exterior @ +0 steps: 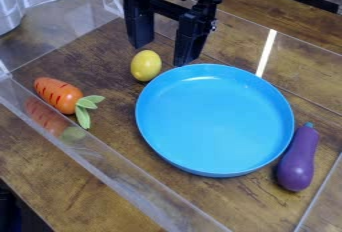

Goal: Put the carrot in the blue tray

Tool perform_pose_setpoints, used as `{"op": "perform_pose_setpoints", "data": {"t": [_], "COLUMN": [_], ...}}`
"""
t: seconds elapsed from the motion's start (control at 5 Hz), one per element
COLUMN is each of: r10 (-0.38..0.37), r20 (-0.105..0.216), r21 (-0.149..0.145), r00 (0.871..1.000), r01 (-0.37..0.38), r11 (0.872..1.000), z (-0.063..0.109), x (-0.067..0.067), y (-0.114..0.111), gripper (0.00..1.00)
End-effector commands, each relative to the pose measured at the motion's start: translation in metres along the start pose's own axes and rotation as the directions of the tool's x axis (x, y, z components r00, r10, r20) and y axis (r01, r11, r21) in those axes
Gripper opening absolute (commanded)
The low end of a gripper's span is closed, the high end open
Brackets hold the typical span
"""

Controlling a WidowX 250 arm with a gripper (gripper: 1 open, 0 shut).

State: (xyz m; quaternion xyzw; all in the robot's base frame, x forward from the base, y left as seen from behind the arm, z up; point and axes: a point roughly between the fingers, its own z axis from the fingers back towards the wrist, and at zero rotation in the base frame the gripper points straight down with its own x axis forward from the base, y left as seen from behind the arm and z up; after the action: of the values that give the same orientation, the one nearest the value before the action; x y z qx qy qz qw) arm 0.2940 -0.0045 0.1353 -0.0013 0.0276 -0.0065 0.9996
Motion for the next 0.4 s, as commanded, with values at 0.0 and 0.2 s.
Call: {"op": "perform_pose_setpoints", "data": {"t": [0.0,0.2], "r10": [-0.017,-0.036], "r20": [-0.014,-0.028], "r21": [-0.001,-0.001], "r00": [1.000,0.999], "r01": [0.017,0.036], "r11": [1.000,0.999], "z": [-0.0053,-0.0107], "x": [-0.0004,-0.0011], "y": [0.0017,0.0046], "gripper": [1.00,1.00]}}
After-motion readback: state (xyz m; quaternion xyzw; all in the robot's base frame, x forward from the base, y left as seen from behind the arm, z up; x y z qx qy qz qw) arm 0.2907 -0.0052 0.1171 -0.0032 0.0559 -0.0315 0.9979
